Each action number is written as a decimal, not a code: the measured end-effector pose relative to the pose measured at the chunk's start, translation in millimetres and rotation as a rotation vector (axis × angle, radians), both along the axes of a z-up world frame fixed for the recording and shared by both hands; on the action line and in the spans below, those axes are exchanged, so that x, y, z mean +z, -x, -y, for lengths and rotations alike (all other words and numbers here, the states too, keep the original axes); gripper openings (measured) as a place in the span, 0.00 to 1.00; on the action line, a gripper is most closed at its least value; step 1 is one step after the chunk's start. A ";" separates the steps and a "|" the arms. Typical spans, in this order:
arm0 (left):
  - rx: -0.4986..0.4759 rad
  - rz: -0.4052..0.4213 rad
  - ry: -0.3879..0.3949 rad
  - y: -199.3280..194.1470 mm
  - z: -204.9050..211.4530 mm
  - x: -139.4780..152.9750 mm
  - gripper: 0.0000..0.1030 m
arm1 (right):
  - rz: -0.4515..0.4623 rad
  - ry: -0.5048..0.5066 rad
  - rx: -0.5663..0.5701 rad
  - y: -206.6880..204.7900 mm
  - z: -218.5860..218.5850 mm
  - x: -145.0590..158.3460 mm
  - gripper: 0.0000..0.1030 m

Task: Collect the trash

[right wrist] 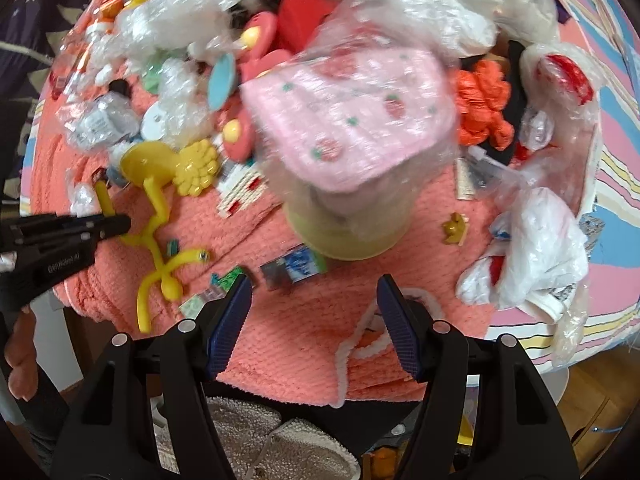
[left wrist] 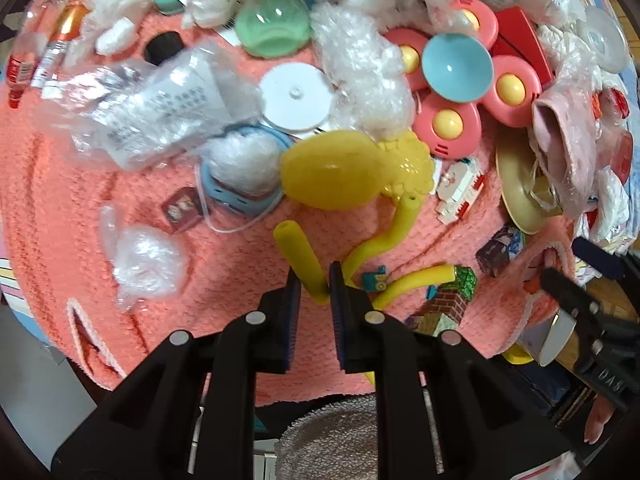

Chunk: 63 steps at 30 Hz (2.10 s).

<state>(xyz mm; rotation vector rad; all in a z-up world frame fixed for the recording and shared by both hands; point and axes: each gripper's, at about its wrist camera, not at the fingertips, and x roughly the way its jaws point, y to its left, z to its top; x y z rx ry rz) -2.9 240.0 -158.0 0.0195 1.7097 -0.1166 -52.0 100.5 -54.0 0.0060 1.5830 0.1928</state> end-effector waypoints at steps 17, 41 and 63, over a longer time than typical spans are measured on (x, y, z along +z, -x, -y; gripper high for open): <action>0.006 0.032 -0.065 -8.1 -38.8 13.8 0.14 | -0.049 0.006 0.064 10.9 -38.2 -30.1 0.63; -0.007 0.002 -0.059 16.1 -16.7 -44.6 0.14 | -0.029 0.060 0.148 0.5 -35.9 -59.4 0.75; 0.010 0.017 0.030 27.5 -3.0 -68.7 0.51 | 0.020 0.076 0.151 6.3 -47.6 -78.5 0.97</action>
